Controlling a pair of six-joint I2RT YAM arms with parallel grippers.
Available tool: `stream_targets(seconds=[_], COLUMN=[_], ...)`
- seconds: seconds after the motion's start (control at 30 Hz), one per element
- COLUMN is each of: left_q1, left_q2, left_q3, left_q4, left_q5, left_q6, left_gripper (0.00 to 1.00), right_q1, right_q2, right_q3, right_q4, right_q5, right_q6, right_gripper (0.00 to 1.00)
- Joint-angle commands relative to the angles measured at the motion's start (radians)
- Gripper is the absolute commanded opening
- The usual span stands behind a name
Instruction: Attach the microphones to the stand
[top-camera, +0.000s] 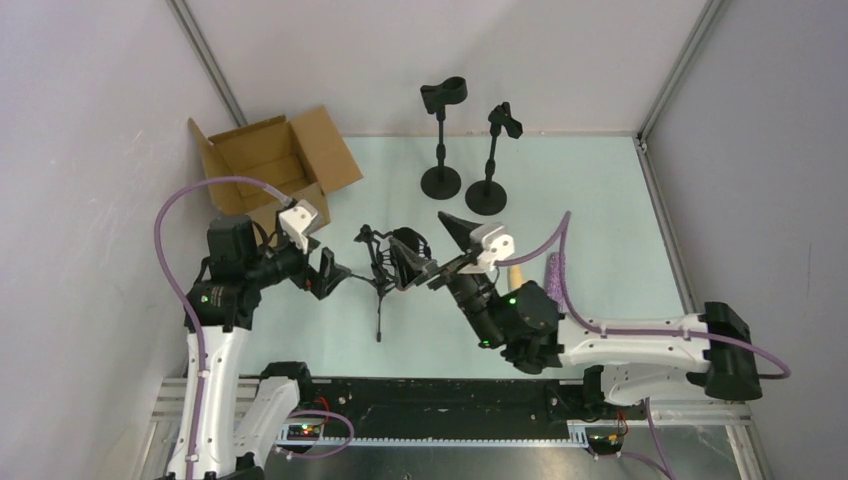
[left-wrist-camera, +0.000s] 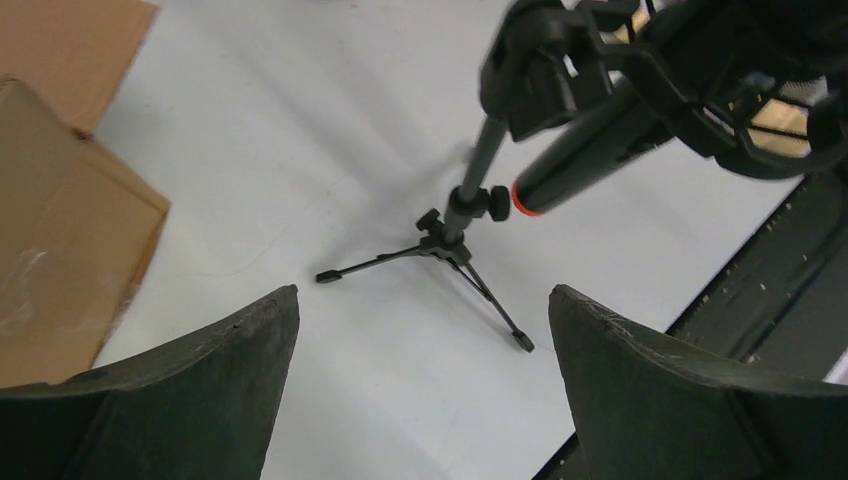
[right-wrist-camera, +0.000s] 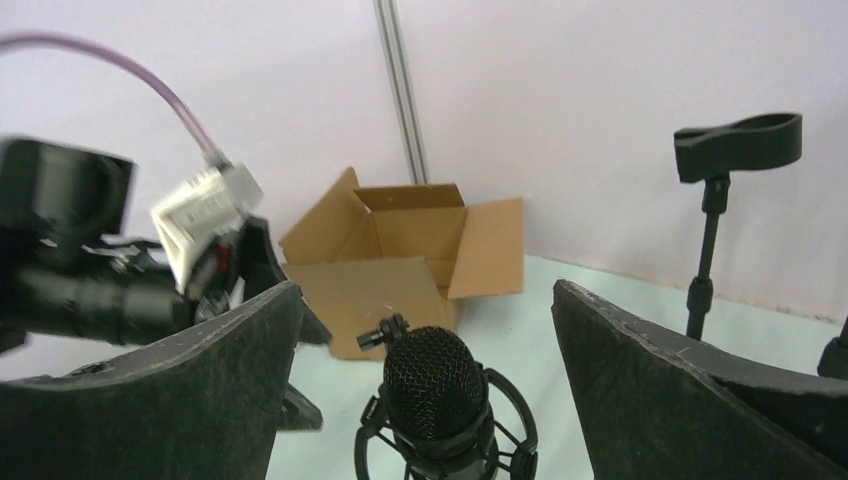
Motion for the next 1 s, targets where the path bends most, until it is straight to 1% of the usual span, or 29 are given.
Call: stream_targets(seconds=[0.0,0.13,0.33,0.47,0.6,0.63,0.7,0.77,0.8,0.83,0.9,0.97], left_q1=[-0.017,-0.072,-0.119,-0.164,-0.194,-0.195,-0.197,-0.197,-0.197,-0.197,-0.199,-0.200], left_q2=[-0.012,-0.003,0.059,0.110,0.177,0.198,0.224,0.238,0.242,0.244,0.250,0.256], left_q3=[-0.060,-0.095,-0.115,-0.114,-0.074,-0.057,-0.035,-0.018,-0.012,-0.006,0.006,0.024], left_q4=[0.035,0.158,0.333,0.388,0.396,0.397,0.398,0.397,0.398,0.398,0.398,0.398], left_q5=[0.142,0.159,0.173,0.186,0.172,0.170,0.168,0.160,0.152,0.149,0.148,0.153], left_q6=[0.069,0.057,-0.062,-0.097,-0.058,-0.051,-0.027,0.010,0.018,0.031,0.041,0.042], left_gripper=[0.98,0.98,0.98,0.98,0.99,0.97,0.89,0.73,0.69,0.62,0.56,0.55], right_q1=[0.018,0.018,0.019,0.015,0.010,0.008,0.005,0.000,-0.005,-0.009,-0.023,-0.039], right_q2=[-0.125,-0.220,-0.328,-0.387,-0.433,-0.435,-0.438,-0.437,-0.437,-0.437,-0.437,-0.439], right_q3=[0.018,0.021,0.021,0.018,0.007,0.006,0.006,0.005,0.006,0.006,0.006,0.006], right_q4=[-0.059,-0.186,-0.364,-0.465,-0.499,-0.504,-0.520,-0.542,-0.560,-0.569,-0.600,-0.629], right_q5=[-0.022,-0.015,0.033,0.090,0.108,0.109,0.114,0.116,0.115,0.111,0.100,0.090], right_q6=[0.045,0.066,0.084,0.108,0.117,0.122,0.128,0.138,0.145,0.157,0.183,0.208], right_gripper=[0.99,0.99,1.00,0.99,0.97,0.96,0.95,0.93,0.93,0.92,0.91,0.90])
